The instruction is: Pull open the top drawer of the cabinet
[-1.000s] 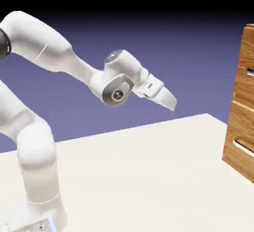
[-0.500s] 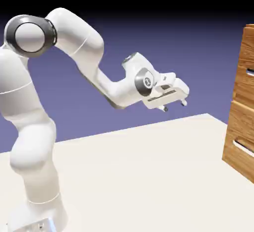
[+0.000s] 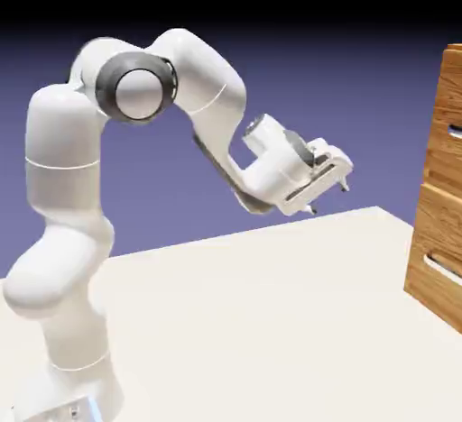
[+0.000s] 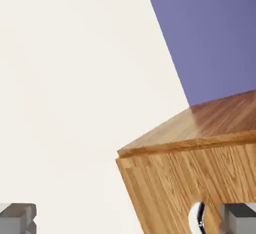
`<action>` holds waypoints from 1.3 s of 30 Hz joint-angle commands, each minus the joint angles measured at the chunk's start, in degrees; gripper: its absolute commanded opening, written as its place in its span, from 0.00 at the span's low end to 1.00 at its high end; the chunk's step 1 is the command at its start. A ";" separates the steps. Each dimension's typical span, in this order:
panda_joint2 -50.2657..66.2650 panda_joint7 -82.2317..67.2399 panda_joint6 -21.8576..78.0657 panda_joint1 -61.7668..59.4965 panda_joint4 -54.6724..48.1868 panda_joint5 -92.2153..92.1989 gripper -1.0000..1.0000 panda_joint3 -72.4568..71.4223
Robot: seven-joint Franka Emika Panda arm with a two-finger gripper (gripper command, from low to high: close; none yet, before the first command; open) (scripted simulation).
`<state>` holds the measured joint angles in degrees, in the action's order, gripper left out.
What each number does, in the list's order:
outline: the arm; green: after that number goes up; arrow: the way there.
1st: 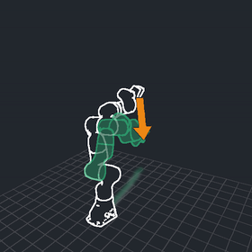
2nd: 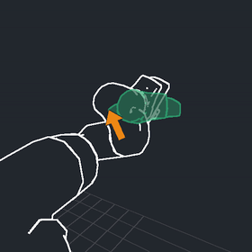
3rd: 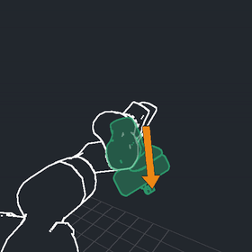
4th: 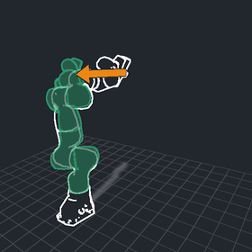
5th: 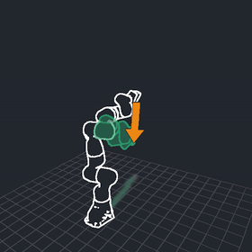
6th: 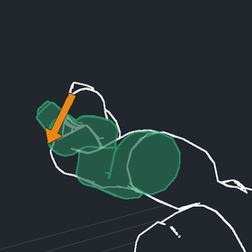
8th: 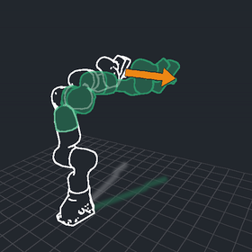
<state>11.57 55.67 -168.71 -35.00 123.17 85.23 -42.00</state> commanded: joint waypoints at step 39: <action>43.99 7.50 1.08 -23.10 -47.38 75.40 0.50 -33.12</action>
<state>55.55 63.17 -167.63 -58.10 75.79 160.64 -75.13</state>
